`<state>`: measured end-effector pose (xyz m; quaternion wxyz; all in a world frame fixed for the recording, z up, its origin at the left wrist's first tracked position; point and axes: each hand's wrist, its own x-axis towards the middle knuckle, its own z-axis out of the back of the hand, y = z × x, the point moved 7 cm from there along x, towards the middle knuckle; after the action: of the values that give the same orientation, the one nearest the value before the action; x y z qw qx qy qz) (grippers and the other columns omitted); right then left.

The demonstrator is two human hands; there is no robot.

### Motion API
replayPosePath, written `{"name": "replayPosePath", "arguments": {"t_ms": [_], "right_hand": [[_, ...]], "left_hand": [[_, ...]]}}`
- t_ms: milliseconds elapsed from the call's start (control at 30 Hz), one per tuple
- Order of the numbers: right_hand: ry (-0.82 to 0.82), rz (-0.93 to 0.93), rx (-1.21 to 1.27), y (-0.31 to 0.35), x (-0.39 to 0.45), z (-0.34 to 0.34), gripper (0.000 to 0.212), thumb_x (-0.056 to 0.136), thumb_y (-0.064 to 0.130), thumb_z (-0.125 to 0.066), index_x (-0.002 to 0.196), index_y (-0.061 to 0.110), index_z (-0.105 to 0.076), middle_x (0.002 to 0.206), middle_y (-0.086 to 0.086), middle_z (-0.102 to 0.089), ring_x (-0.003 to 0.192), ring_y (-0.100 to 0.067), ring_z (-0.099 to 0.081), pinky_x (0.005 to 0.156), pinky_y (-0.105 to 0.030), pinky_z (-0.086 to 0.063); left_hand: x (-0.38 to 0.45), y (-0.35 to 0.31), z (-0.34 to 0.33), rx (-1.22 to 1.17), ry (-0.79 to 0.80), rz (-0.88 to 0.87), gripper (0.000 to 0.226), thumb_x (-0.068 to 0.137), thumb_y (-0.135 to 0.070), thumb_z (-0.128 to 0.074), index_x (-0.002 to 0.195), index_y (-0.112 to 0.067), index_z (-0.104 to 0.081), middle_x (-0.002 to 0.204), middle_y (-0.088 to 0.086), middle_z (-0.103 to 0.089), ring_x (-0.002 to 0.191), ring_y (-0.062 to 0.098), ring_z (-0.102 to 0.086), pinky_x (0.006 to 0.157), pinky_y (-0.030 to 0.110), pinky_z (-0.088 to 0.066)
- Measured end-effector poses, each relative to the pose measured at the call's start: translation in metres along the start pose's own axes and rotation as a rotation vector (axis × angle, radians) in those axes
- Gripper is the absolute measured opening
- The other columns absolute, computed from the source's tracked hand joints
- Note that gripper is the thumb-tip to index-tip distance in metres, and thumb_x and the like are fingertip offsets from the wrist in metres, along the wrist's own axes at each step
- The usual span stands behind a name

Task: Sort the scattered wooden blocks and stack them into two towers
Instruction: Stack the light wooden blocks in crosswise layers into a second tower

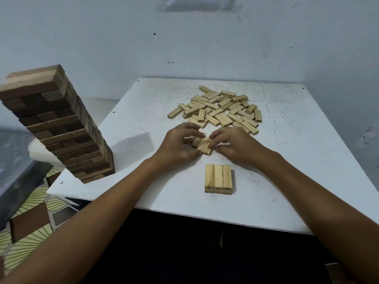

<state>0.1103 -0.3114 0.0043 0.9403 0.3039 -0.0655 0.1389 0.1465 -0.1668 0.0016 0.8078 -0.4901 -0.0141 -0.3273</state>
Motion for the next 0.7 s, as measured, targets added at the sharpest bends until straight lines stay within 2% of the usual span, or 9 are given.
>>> {"name": "replayPosePath", "arguments": {"t_ms": [100, 167, 300, 367, 467, 533, 600, 667, 700], "right_hand": [[-0.057, -0.008, 0.022, 0.001, 0.001, 0.001, 0.012, 0.083, 0.009, -0.072, 0.091, 0.016, -0.077, 0.096, 0.003, -0.063, 0.085, -0.011, -0.062, 0.078, -0.033, -0.054], [-0.082, -0.027, 0.0, 0.001, 0.001, 0.002, 0.008, 0.081, 0.014, -0.075, 0.088, 0.017, -0.076, 0.09, 0.004, -0.06, 0.078, -0.01, -0.06, 0.072, -0.036, -0.053], [-0.116, -0.044, -0.039, 0.003, 0.001, 0.004, 0.008, 0.078, 0.023, -0.078, 0.082, 0.018, -0.074, 0.081, 0.007, -0.054, 0.074, -0.009, -0.055, 0.066, -0.033, -0.049], [-0.109, -0.047, -0.045, 0.005, 0.0, 0.003, 0.01, 0.078, 0.026, -0.078, 0.08, 0.019, -0.072, 0.08, 0.008, -0.054, 0.074, -0.009, -0.055, 0.064, -0.031, -0.047], [-0.104, -0.063, -0.034, 0.005, -0.001, 0.004, 0.012, 0.08, 0.03, -0.075, 0.078, 0.019, -0.071, 0.08, 0.008, -0.053, 0.074, -0.009, -0.053, 0.062, -0.027, -0.04], [-0.165, -0.102, 0.073, 0.002, -0.001, 0.006, 0.017, 0.089, 0.029, -0.065, 0.081, 0.015, -0.071, 0.082, 0.004, -0.053, 0.075, -0.01, -0.053, 0.063, -0.027, -0.038], [-0.297, -0.203, 0.285, -0.004, -0.003, 0.011, 0.025, 0.097, 0.032, -0.053, 0.094, 0.013, -0.07, 0.09, -0.002, -0.06, 0.086, -0.014, -0.057, 0.071, -0.032, -0.044], [-0.378, -0.319, 0.55, -0.01, -0.003, 0.01, 0.036, 0.1, 0.039, -0.043, 0.115, 0.014, -0.065, 0.11, -0.004, -0.064, 0.106, -0.017, -0.059, 0.092, -0.039, -0.05], [-0.377, -0.356, 0.686, -0.011, -0.003, 0.006, 0.04, 0.102, 0.04, -0.038, 0.127, 0.016, -0.058, 0.125, -0.003, -0.061, 0.119, -0.017, -0.055, 0.103, -0.039, -0.045]], "left_hand": [[0.009, 0.001, -0.005, -0.122, 0.099, 0.065, 0.051, 0.066, -0.014, -0.07, 0.116, -0.017, -0.061, 0.127, 0.004, -0.057, 0.117, 0.007, -0.058, 0.09, 0.018, -0.049], [0.016, 0.001, -0.007, -0.102, 0.183, 0.086, 0.063, 0.069, -0.022, -0.075, 0.127, -0.022, -0.053, 0.129, 0.002, -0.057, 0.119, 0.008, -0.057, 0.091, 0.017, -0.049], [0.028, 0.003, -0.014, -0.007, 0.352, 0.078, 0.085, 0.074, 0.003, -0.077, 0.146, -0.015, -0.035, 0.143, 0.005, -0.047, 0.121, 0.01, -0.056, 0.093, 0.016, -0.049], [0.032, 0.0, -0.016, 0.038, 0.404, 0.048, 0.091, 0.075, 0.003, -0.077, 0.149, -0.018, -0.029, 0.145, 0.005, -0.045, 0.121, 0.009, -0.054, 0.09, 0.012, -0.048], [0.034, -0.003, -0.015, 0.133, 0.436, -0.02, 0.085, 0.078, 0.001, -0.073, 0.149, -0.017, -0.03, 0.143, 0.007, -0.049, 0.126, 0.011, -0.051, 0.1, 0.016, -0.045], [0.033, -0.009, -0.008, 0.132, 0.31, -0.081, 0.066, 0.081, -0.011, -0.068, 0.142, -0.011, -0.043, 0.133, 0.008, -0.058, 0.121, 0.01, -0.055, 0.102, 0.02, -0.045], [0.03, -0.01, 0.004, 0.013, 0.076, -0.049, 0.047, 0.083, -0.013, -0.055, 0.13, -0.008, -0.054, 0.12, 0.006, -0.065, 0.113, 0.008, -0.06, 0.097, 0.021, -0.048], [0.022, 0.0, 0.01, -0.19, -0.123, 0.108, 0.032, 0.093, -0.009, -0.05, 0.124, -0.012, -0.056, 0.118, 0.006, -0.066, 0.112, 0.009, -0.061, 0.097, 0.027, -0.049], [0.017, 0.004, 0.008, -0.295, -0.182, 0.199, 0.028, 0.097, -0.014, -0.047, 0.123, -0.017, -0.056, 0.12, 0.004, -0.065, 0.114, 0.009, -0.059, 0.1, 0.029, -0.047]]}}
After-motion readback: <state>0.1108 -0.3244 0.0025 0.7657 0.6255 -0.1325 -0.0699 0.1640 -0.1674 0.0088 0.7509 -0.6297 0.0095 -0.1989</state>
